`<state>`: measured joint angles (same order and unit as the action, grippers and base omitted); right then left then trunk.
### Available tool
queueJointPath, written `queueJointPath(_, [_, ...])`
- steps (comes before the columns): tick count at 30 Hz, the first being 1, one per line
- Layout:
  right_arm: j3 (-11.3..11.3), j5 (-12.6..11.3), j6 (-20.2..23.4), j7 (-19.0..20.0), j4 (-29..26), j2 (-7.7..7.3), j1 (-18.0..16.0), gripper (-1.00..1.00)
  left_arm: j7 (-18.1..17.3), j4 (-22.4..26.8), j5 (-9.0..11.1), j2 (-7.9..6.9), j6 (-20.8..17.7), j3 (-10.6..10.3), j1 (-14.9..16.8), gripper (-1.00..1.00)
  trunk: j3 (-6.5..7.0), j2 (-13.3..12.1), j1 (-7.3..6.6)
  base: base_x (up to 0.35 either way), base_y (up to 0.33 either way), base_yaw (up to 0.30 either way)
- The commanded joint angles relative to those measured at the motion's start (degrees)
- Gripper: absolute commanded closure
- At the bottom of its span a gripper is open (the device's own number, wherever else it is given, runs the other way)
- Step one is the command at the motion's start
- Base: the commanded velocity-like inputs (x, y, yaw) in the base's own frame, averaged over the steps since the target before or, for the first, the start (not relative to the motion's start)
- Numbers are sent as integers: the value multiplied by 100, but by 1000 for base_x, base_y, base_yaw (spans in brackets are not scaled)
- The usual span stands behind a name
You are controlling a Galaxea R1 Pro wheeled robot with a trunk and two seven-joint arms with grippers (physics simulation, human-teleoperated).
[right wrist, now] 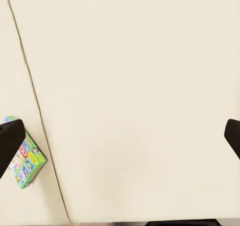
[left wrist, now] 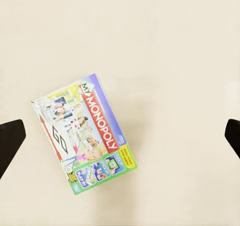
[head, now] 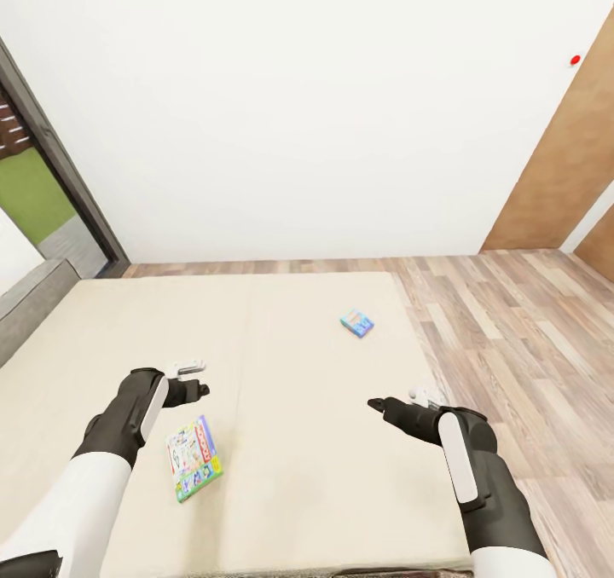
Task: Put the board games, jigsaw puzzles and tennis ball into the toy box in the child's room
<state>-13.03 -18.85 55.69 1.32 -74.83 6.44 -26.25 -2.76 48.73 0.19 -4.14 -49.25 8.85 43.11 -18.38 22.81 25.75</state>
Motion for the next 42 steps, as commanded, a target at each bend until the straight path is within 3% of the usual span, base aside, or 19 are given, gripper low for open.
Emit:
queueJointPath(1, [-14,2,31,15,-16,6,-7,-100,-23,5,-1,1,-27,11,4,-100,-20,11,3,0,0,0])
queueJointPath(4, [20,0,38,40,-120,6,-4,-100,-21,5,-1,-1,-25,11,4,-100,-48,11,3,0,0,0])
queueJointPath(13, [429,3,272,274,-918,-3,-9,-100,-11,4,-23,-17,144,10,4,-100,-133,11,3,0,0,0])
queueJointPath(17, [461,2,358,290,-1013,-3,-10,-100,146,-1,-35,-20,309,11,4,-100,-171,11,3,0,0,0])
queueJointPath(24, [475,2,398,298,-1055,-10,-11,-100,1014,-8,2,-1,470,16,4,-100,-237,11,3,0,0,0])
queueJointPath(28, [480,4,401,298,-1058,-9,-12,-100,1213,-43,8,6,553,20,4,-100,-275,11,3,0,0,0])
queueJointPath(42, [492,4,406,299,-1052,-4,-13,-100,1310,-345,8,0,697,14,4,-100,-407,11,3,0,0,0])
